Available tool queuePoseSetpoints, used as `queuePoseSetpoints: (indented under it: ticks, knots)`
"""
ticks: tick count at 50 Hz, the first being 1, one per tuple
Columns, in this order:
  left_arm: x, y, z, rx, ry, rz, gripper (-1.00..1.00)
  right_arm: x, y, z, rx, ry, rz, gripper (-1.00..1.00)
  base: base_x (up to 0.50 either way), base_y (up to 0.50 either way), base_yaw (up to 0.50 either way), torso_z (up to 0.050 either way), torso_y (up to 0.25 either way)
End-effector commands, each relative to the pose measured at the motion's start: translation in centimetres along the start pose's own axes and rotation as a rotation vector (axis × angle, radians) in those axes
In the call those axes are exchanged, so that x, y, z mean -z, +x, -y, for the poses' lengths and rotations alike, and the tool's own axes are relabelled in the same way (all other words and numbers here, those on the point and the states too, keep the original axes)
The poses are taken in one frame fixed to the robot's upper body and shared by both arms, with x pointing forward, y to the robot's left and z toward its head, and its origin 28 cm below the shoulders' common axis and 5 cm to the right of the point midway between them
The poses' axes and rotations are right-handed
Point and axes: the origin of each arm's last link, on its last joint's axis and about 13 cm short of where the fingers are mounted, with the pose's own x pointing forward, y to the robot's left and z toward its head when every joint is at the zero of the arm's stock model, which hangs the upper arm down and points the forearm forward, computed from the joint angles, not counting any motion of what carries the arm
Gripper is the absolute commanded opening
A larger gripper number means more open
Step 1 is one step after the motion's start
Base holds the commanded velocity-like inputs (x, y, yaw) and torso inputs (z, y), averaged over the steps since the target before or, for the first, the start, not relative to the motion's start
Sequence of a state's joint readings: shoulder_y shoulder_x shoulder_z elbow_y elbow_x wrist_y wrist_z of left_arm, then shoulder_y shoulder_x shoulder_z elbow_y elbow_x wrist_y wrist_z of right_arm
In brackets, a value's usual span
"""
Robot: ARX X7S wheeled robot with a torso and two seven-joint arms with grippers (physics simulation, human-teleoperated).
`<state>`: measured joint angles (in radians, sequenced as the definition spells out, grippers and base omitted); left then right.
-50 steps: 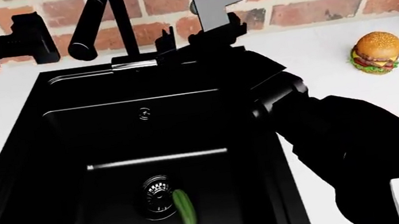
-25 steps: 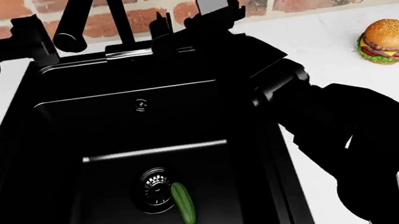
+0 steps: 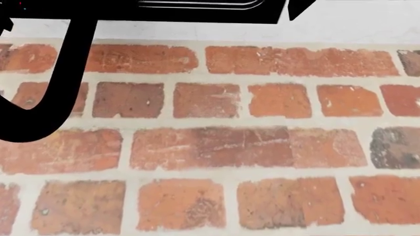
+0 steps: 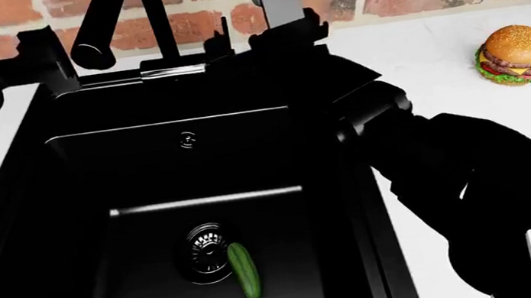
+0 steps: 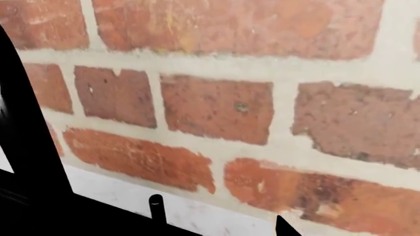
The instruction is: Pick the pickle from the counter and place it in the sink. Then turn on the sink faucet.
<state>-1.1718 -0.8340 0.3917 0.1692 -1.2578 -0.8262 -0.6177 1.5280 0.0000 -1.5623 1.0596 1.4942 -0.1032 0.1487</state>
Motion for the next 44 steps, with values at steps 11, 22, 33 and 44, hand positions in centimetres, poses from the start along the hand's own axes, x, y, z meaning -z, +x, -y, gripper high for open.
queuePoseSetpoints:
  ticks: [11, 22, 33, 44]
  knots:
    - [0.4, 0.0, -0.1, 0.005, -0.008, -0.006, 1.00, 0.7, -0.1, 0.6, 0.092, 0.024, -0.031, 1.00, 0.00, 0.00, 0.00, 0.000, 0.000]
    - [0.5, 0.0, -0.2, 0.002, -0.009, -0.008, 1.00, 0.8, -0.1, 0.5, 0.084, 0.021, -0.037, 1.00, 0.00, 0.00, 0.00, 0.000, 0.000]
    - [0.5, 0.0, -0.2, 0.001, -0.009, -0.007, 1.00, 1.1, -0.2, 1.2, 0.195, 0.055, -0.072, 1.00, 0.00, 0.00, 0.00, 0.000, 0.000]
    - [0.5, 0.0, -0.1, 0.007, -0.006, -0.009, 1.00, 2.1, -0.4, 1.7, 0.314, 0.070, -0.127, 1.00, 0.00, 0.00, 0.00, 0.000, 0.000]
